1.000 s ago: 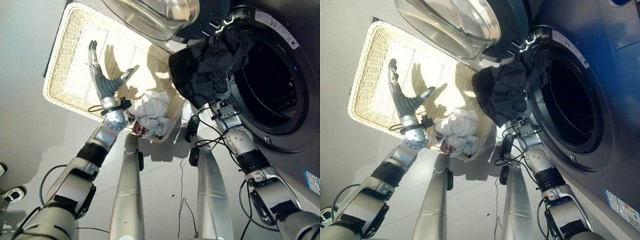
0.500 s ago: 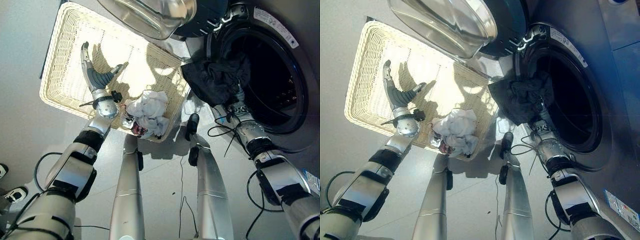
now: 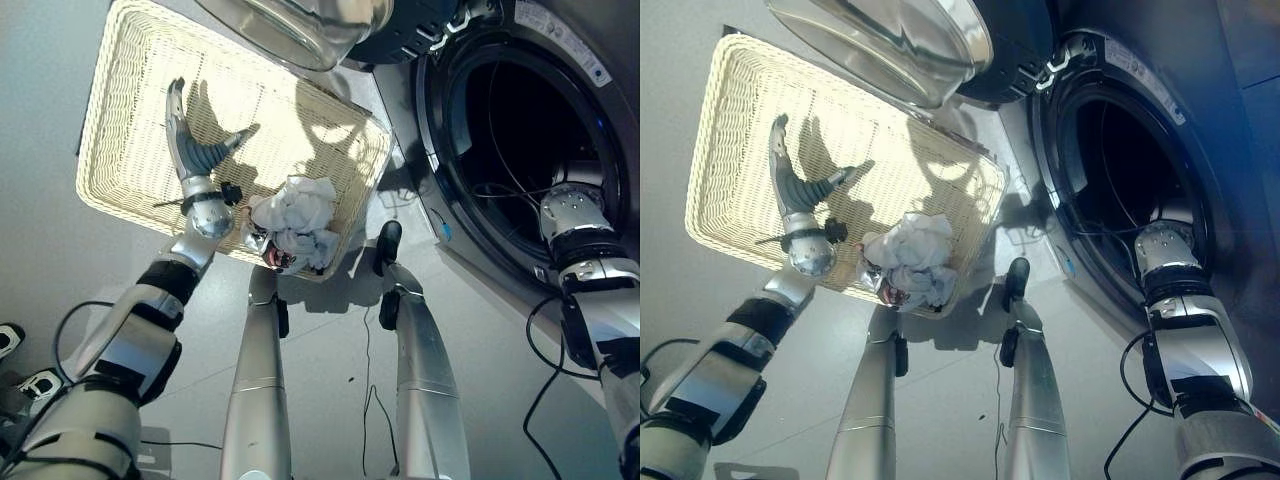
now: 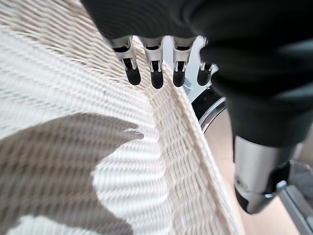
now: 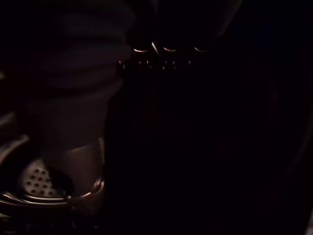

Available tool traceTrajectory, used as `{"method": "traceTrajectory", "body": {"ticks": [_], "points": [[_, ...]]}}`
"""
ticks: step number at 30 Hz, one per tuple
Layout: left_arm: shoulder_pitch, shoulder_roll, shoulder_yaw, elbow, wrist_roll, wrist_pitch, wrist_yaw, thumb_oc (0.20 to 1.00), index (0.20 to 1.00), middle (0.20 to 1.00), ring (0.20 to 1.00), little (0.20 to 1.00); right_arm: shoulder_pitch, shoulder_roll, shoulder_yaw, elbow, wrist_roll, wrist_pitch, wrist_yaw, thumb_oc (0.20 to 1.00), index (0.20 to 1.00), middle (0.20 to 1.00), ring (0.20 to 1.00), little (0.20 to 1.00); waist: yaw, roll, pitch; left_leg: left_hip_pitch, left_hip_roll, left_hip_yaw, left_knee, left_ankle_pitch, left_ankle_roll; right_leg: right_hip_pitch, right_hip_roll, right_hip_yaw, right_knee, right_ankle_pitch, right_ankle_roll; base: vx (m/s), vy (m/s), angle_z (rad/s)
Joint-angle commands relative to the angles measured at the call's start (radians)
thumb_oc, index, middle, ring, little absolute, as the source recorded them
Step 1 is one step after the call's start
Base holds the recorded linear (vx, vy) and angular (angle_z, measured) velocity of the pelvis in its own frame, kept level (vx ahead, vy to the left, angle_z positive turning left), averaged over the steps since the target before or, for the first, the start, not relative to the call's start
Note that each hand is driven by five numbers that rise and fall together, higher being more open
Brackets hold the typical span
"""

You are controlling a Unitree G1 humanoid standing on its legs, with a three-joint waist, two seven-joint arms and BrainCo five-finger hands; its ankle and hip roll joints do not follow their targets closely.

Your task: Put the clothes into the washing machine.

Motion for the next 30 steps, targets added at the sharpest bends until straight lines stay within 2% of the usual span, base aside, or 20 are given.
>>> {"method": "traceTrajectory", "body": {"ticks": [1,5,8,10,11,13,16,17,19,20,24,26,30], "points": [[-0.014,0.006,0.021,0.000,0.026,-0.045,-0.006,1.000,1.000,1.000,1.000,1.000,0.014,-0.114,0.000,0.013,0.010,0.006,0.100,1.000,1.000,1.000,1.000,1.000,-0.022,0.026,-0.014,-0.025,-0.035,-0.014,0.100,-0.083,0.049,0.082,0.043,-0.052,-0.159,0.128,0.028,0.02,-0.013,0.03],[-0.034,0.000,-0.001,-0.002,0.044,-0.035,-0.022,1.000,1.000,1.000,1.000,1.000,-0.008,-0.109,0.022,0.049,-0.087,0.017,0.082,1.000,1.000,1.000,1.000,1.000,-0.015,0.029,-0.014,-0.025,-0.042,-0.020,0.099,-0.087,0.052,0.080,0.036,-0.060,-0.159,0.129,0.029,0.01,-0.023,0.03],[-0.062,0.000,-0.035,0.007,0.083,-0.027,-0.079,1.000,1.000,1.000,1.000,1.000,-0.039,-0.122,0.076,0.133,-0.309,0.111,-0.048,1.000,1.000,1.000,1.000,1.000,-0.010,0.028,-0.014,-0.022,-0.040,-0.017,0.096,-0.085,0.053,0.085,0.030,-0.070,-0.163,0.133,0.033,0.00,0.000,0.00],[-0.066,0.001,-0.040,0.011,0.096,-0.024,-0.103,1.000,1.000,1.000,1.000,1.000,-0.044,-0.125,0.084,0.145,-0.356,0.133,-0.071,1.000,1.000,1.000,1.000,1.000,-0.011,0.028,-0.014,-0.022,-0.039,-0.016,0.095,-0.085,0.052,0.085,0.029,-0.072,-0.163,0.133,0.034,0.00,0.000,0.00],[-0.077,0.009,-0.076,0.022,0.099,-0.024,-0.204,1.000,1.000,1.000,1.000,1.000,-0.055,-0.144,0.123,0.189,-0.494,0.205,-0.146,1.000,1.000,1.000,1.000,1.000,-0.010,0.026,-0.014,-0.020,-0.040,-0.015,0.096,-0.082,0.055,0.088,0.028,-0.075,-0.165,0.139,0.034,0.00,0.000,0.00],[-0.089,0.015,-0.136,0.013,0.104,-0.007,-0.324,1.000,1.000,1.000,1.000,1.000,-0.084,-0.171,0.185,0.240,-0.688,0.291,-0.236,1.000,1.000,1.000,1.000,1.000,-0.007,0.029,-0.014,-0.024,-0.043,-0.014,0.095,-0.078,0.058,0.087,0.029,-0.079,-0.169,0.146,0.034,0.00,0.000,0.00],[-0.097,0.027,-0.224,0.009,0.014,0.041,-0.535,1.000,1.000,1.000,1.000,1.000,-0.130,-0.206,0.275,0.279,-0.872,0.372,-0.315,1.000,1.000,1.000,1.000,1.000,-0.006,0.040,-0.014,-0.024,-0.044,-0.011,0.090,-0.073,0.066,0.084,0.027,-0.080,-0.171,0.153,0.036,0.00,0.000,0.00],[-0.101,0.028,-0.271,0.002,-0.067,0.097,-0.684,1.000,1.000,1.000,1.000,1.000,-0.168,-0.209,0.324,0.285,-0.954,0.416,-0.371,1.000,1.000,1.000,1.000,1.000,-0.005,0.051,-0.014,-0.026,-0.046,-0.007,0.089,-0.072,0.070,0.081,0.026,-0.078,-0.171,0.153,0.036,0.00,0.042,0.01],[-0.102,0.027,-0.292,0.002,-0.096,0.122,-0.743,1.000,1.000,1.000,1.000,1.000,-0.189,-0.209,0.351,0.286,-1.024,0.440,-0.409,1.000,1.000,1.000,1.000,1.000,-0.004,0.058,-0.014,-0.027,-0.047,-0.004,0.090,-0.072,0.072,0.079,0.025,-0.077,-0.170,0.151,0.036,0.00,0.049,-0.01],[-0.106,0.027,-0.318,0.000,-0.148,0.157,-0.828,1.000,1.000,1.000,1.000,1.000,-0.220,-0.204,0.381,0.286,-1.087,0.472,-0.450,1.000,1.000,1.000,1.000,1.000,-0.004,0.069,-0.014,-0.024,-0.048,0.001,0.088,-0.073,0.076,0.078,0.024,-0.074,-0.168,0.149,0.036,0.00,0.064,-0.01],[-0.111,0.024,-0.356,0.004,-0.193,0.203,-0.946,1.000,1.000,1.000,1.000,1.000,-0.238,-0.188,0.415,0.272,-1.220,0.498,-0.525,1.000,1.000,1.000,1.000,1.000,-0.007,0.087,-0.014,-0.026,-0.046,0.012,0.090,-0.076,0.077,0.071,0.019,-0.068,-0.164,0.141,0.038,-0.01,0.064,0.02],[-0.106,0.026,-0.386,-0.005,-0.185,0.250,-1.019,1.000,1.000,1.000,1.000,1.000,-0.239,-0.182,0.439,0.240,-1.347,0.527,-0.578,1.000,1.000,1.000,1.000,1.000,-0.008,0.100,-0.014,-0.030,-0.045,0.018,0.091,-0.077,0.077,0.065,0.017,-0.063,-0.160,0.137,0.039,-0.01,0.073,0.03],[-0.101,0.028,-0.423,0.003,-0.118,0.290,-1.051,1.000,1.000,1.000,1.000,1.000,-0.235,-0.170,0.474,0.186,-1.448,0.550,-0.631,1.000,1.000,1.000,1.000,1.000,-0.011,0.109,-0.014,-0.034,-0.042,0.025,0.089,-0.077,0.077,0.060,0.015,-0.056,-0.161,0.131,0.039,-0.01,0.027,0.02]]}}
